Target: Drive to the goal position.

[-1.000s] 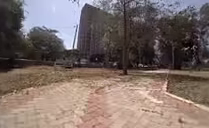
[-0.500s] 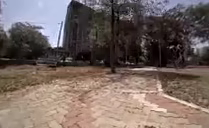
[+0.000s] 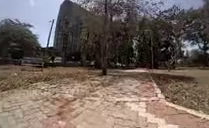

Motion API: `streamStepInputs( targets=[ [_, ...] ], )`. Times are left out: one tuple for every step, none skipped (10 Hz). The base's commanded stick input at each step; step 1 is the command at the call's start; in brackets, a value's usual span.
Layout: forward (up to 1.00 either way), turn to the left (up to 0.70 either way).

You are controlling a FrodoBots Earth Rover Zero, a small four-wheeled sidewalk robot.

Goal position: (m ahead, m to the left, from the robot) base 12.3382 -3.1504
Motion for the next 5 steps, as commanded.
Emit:
streamStepInputs(
  targets=[
    [1.00, 0.00],
    [1.00, 0.00],
    [1.00, 0.00],
    [1.00, 0.00],
    [1.00, 0.00]
  ],
)
